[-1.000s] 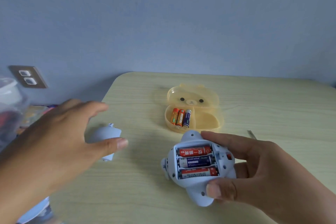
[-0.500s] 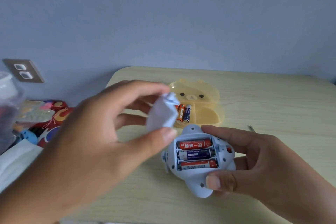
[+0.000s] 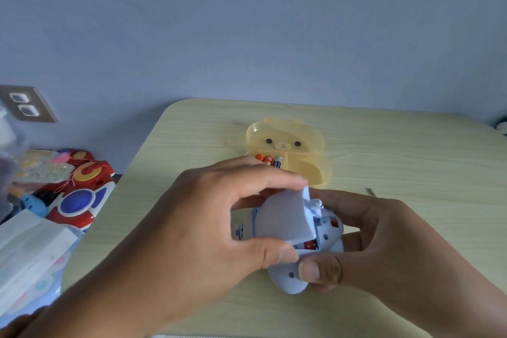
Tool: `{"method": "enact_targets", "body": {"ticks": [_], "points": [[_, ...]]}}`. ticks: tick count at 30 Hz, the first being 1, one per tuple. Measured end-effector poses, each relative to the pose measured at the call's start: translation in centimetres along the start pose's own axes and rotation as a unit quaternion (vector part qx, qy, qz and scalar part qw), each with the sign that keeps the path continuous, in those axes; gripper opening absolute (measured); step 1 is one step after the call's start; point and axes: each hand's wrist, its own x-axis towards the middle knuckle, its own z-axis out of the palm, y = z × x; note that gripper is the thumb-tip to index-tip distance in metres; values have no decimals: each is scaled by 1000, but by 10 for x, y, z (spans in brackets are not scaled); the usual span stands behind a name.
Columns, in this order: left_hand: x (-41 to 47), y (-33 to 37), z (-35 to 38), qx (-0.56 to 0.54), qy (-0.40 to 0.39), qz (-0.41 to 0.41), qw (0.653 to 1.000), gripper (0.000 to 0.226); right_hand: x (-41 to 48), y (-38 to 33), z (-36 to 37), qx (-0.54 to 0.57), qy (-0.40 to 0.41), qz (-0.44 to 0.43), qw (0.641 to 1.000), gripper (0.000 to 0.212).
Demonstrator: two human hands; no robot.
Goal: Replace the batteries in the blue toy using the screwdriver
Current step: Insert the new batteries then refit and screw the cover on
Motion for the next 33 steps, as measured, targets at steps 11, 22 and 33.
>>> {"method": "enact_targets", "body": {"ticks": [11, 22, 33], "points": [[4, 10, -1, 7, -17, -93, 995, 66, 0, -1, 1, 28, -22, -22, 999, 66], [10, 18, 0, 75, -17, -90, 993, 66, 2, 2, -9, 122, -46, 19, 991, 35], [8, 12, 3, 71, -10, -79, 994, 71, 1, 4, -4, 141, -33, 7, 989, 34]]}}
